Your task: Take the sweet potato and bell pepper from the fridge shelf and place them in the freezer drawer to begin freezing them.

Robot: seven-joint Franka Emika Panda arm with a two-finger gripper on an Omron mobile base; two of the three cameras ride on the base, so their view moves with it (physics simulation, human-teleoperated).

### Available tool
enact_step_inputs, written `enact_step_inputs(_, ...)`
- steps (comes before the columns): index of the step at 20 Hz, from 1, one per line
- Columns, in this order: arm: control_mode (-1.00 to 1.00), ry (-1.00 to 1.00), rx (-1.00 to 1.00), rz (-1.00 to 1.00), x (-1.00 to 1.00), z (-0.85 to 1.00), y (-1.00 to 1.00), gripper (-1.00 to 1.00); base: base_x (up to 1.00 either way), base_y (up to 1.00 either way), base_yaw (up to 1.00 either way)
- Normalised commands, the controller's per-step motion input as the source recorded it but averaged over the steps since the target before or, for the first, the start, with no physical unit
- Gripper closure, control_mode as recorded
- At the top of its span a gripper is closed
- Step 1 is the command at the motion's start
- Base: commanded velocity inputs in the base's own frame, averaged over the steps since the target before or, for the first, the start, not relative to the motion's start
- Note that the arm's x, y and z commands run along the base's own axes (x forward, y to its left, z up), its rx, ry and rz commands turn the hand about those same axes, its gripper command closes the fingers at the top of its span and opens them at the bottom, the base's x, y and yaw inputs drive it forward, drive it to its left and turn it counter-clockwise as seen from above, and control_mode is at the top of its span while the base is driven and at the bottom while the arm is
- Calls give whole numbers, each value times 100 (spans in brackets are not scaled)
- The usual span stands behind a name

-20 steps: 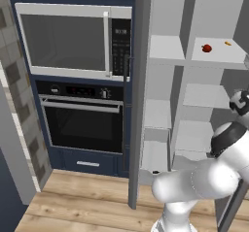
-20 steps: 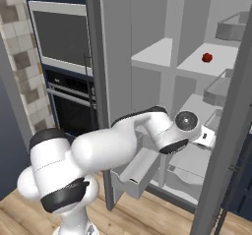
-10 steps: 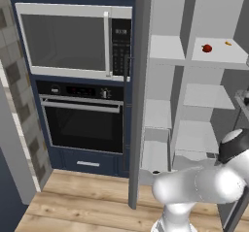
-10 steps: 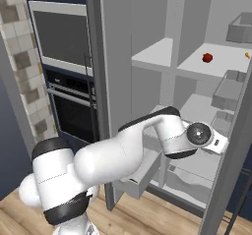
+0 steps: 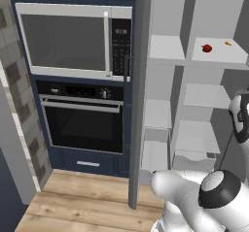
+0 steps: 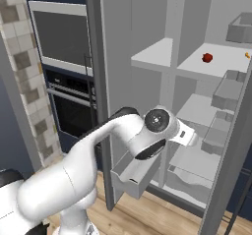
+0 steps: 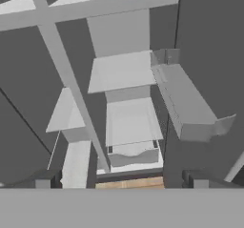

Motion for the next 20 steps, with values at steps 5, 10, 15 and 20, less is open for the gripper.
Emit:
enact_step_inputs(5, -100, 23, -2, -5, -17, -8, 100, -100, 0, 0, 0)
enact_step_inputs(10, -100, 29, -8, -4, -11, -33, 100, -100, 0, 0, 0)
enact_step_inputs(15, -100, 32, -8, -2, 0, -31, 100, -100, 0, 0, 0)
enact_step_inputs(20, -100, 12, 0, 3, -3, -27, 66, -100, 0, 0, 0)
